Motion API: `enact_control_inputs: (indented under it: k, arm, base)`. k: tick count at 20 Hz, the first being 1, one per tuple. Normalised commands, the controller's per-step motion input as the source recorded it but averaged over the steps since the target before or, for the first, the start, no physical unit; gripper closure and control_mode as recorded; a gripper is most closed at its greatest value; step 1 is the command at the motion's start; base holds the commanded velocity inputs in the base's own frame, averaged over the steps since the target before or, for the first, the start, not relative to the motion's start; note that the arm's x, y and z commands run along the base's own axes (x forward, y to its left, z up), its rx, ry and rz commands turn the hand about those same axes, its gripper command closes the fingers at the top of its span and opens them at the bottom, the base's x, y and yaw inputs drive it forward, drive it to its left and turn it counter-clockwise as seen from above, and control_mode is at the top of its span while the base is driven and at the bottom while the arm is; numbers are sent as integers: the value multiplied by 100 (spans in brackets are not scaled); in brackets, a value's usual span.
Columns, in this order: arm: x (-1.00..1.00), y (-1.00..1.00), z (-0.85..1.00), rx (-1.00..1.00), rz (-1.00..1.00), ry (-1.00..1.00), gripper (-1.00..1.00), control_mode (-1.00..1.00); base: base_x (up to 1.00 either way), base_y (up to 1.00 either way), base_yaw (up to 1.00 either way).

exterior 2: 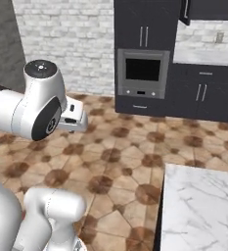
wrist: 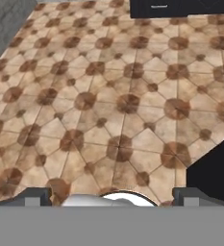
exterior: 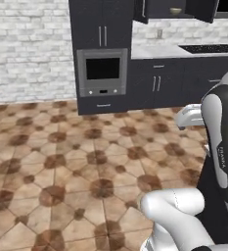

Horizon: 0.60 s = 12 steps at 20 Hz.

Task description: Take the smaller bowl and place it next to the appetizer plate on the dining counter , and place the larger bowl next to the plate with cooked food.

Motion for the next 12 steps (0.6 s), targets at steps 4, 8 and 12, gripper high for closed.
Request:
enact_control_inputs:
  k: [4,8,12]
  arm:
    - [0,0,0,0,0,0,-100,100]
    - [0,0,0,0,0,0,-100,100]
    - [0,0,0,0,0,0,-100,100]
  base:
    - [100,0,-11]
    - [100,0,-11]
    - [100,0,-13]
